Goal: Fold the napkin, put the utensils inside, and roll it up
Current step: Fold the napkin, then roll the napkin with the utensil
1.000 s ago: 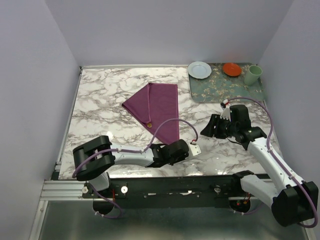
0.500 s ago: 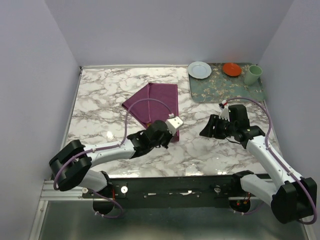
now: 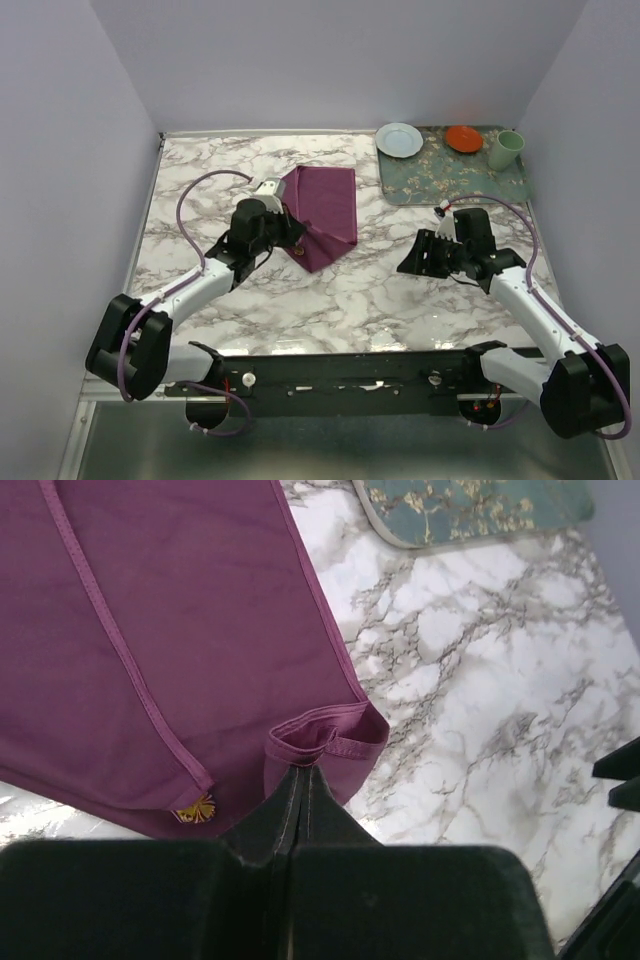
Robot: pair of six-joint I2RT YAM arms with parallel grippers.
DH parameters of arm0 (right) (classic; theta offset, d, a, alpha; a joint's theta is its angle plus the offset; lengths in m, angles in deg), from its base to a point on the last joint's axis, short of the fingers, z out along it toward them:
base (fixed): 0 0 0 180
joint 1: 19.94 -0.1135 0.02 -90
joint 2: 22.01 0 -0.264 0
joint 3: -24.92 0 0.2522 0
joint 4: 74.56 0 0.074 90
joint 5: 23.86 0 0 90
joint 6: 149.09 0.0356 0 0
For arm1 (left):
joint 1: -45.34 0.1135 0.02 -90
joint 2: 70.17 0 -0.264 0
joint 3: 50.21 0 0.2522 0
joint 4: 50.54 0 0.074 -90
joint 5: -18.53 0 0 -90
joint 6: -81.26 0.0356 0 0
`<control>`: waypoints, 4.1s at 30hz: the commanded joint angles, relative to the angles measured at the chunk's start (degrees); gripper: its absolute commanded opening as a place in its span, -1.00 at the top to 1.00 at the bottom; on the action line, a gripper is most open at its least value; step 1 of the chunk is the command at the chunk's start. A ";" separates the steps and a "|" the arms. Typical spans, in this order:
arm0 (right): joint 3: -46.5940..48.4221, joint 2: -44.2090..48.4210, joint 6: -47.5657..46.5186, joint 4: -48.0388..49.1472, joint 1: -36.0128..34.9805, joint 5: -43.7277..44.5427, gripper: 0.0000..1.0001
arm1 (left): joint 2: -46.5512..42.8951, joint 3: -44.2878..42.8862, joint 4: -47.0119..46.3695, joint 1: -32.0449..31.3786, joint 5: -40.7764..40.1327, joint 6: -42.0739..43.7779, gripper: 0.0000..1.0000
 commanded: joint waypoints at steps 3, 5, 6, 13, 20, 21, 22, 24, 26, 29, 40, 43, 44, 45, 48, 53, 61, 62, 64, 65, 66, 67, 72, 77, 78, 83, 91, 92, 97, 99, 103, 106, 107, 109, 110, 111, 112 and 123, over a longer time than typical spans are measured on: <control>-0.46 -1.08 -0.82 1.84 0.36 -1.37 -0.22 | -0.96 -2.04 -3.49 5.66 7.62 -8.15 1.00; -0.46 -1.26 -0.82 2.10 0.36 -1.63 -0.22 | -1.13 -2.56 -3.49 6.80 7.62 -8.42 1.00; -0.46 -1.34 -0.73 2.10 0.44 -1.72 -0.22 | -1.05 -2.82 -3.58 8.20 7.71 -8.86 1.00; -0.46 -1.34 -0.81 2.19 0.36 -2.16 -0.22 | -1.31 -4.93 -2.71 13.91 8.76 -10.09 1.00; -0.81 -1.34 -0.55 2.46 0.36 -2.69 -0.22 | 2.46 -8.97 -0.86 18.14 12.45 -9.74 1.00; -0.81 -1.43 -0.55 2.46 0.36 -2.69 -0.22 | 3.60 -9.41 -0.68 18.32 12.80 -9.39 1.00; -0.73 -1.43 -0.55 2.54 0.36 -2.60 -0.22 | 4.13 -10.20 -0.24 18.41 13.07 -9.30 1.00; -0.72 -1.52 -0.55 2.55 0.36 -2.78 -0.22 | 5.36 -10.82 0.46 19.02 13.42 -9.30 1.00; -0.81 -1.70 -0.81 2.72 0.36 -2.86 -0.22 | 6.24 -11.44 0.90 19.37 13.86 -9.30 1.00; -0.72 -2.22 -1.34 3.16 0.36 -3.91 -0.22 | 6.51 -11.53 0.90 19.99 13.25 -9.30 1.00; 3.05 -10.22 -1.87 7.11 0.27 -8.31 -0.22 | 8.88 -11.44 0.72 22.54 11.49 -10.71 1.00; 4.72 -12.41 -1.87 7.73 0.27 -9.01 -0.23 | 10.29 -11.70 1.60 22.89 9.65 -11.32 1.00; 5.16 -12.94 -1.78 8.16 0.18 -9.71 -0.24 | 10.72 -12.05 1.95 23.06 9.47 -11.41 1.00; 6.12 -13.38 -1.69 8.26 0.01 -9.81 -0.32 | 11.42 -12.32 2.13 23.33 9.29 -11.76 1.00; 7.71 -15.75 -1.69 9.05 -1.48 -9.81 -0.34 | 13.00 -12.67 2.31 23.77 7.62 -11.94 1.00; 12.72 -21.02 -1.08 9.84 -4.82 -9.11 -0.34 | 17.23 -15.12 3.36 24.47 7.27 -12.37 1.00; 20.63 -28.50 0.33 10.54 -8.25 -8.49 -0.34 | 21.45 -17.42 4.50 26.05 6.57 -13.17 1.00; 21.33 -29.29 0.33 10.63 -8.69 -8.40 -0.34 | 21.63 -17.68 4.77 26.40 6.31 -13.17 1.00; 23.35 -31.40 0.33 10.54 -8.96 -8.31 -0.34 | 22.06 -17.68 4.77 26.76 5.86 -13.17 1.00; 23.88 -32.01 0.41 10.54 -9.05 -8.40 -0.34 | 22.24 -17.86 4.86 27.02 6.04 -13.25 1.00; 24.93 -32.54 0.50 10.54 -9.13 -8.49 -0.34 | 22.76 -17.94 5.03 27.28 6.30 -13.43 1.00; 25.46 -33.59 0.50 10.54 -9.22 -8.49 -0.34 | 23.03 -18.03 4.95 27.37 6.56 -13.69 1.00; 28.19 -36.32 0.68 10.46 -9.66 -9.02 -0.32 | 24.70 -18.21 4.95 27.63 6.48 -13.52 1.00; 30.03 -38.08 0.68 10.54 -10.19 -9.19 -0.30 | 25.76 -18.12 4.95 27.81 6.13 -14.04 1.00; 30.12 -38.43 0.68 10.54 -10.28 -9.11 -0.30 | 25.84 -18.12 4.95 27.81 5.95 -13.96 1.00; 30.91 -39.93 0.68 10.46 -10.98 -9.28 -0.29 | 26.63 -18.29 5.12 27.81 4.81 -13.78 1.00; 33.72 -42.30 -0.46 10.19 -13.88 -8.67 -0.29 | 29.80 -19.61 5.91 29.22 5.16 -14.22 1.00; 34.16 -42.91 -0.72 10.10 -14.58 -8.67 -0.29 | 30.06 -20.14 6.17 29.22 5.07 -14.22 1.00; 36.45 -44.85 -2.48 9.49 -16.78 -7.52 -0.29 | 31.12 -20.84 7.31 29.22 3.76 -14.22 1.00; 37.59 -45.81 -3.36 9.14 -17.83 -6.91 -0.29 | 31.91 -22.07 8.45 29.22 3.67 -14.05 0.99; 39.88 -48.18 -6.61 8.79 -20.20 -4.02 -0.31 | 32.35 -23.22 9.51 29.13 3.49 -13.87 0.42; 42.42 -50.11 -11.44 8.70 -23.10 2.56 -0.31 | 31.65 -24.36 11.09 29.22 2.53 -13.17 0.07; 43.21 -50.56 -12.84 8.61 -25.37 5.46 -0.33 | 31.30 -25.67 13.10 29.13 2.18 -12.91 0.00; 46.45 -52.05 -17.15 7.56 -27.76 12.84 -0.37 | 29.28 -27.17 16.44 29.22 0.34 -12.12 -0.21; 47.34 -52.41 -18.21 6.77 -30.03 15.39 -0.38 | 28.40 -28.30 20.03 29.13 -0.72 -12.20 -0.30; 48.40 -52.67 -19.78 6.76 -30.92 19.77 -0.38 | 25.87 -28.58 22.24 29.13 -2.29 -12.98 -0.34; 49.28 -52.93 -20.41 6.76 -31.89 21.29 -0.39 | 24.28 -28.49 24.52 29.13 -3.70 -13.86 -0.31; 71.50 -68.74 -18.92 -0.35 -36.99 26.21 -0.57 | 2.83 -11.01 35.44 28.95 -13.47 -22.49 -0.16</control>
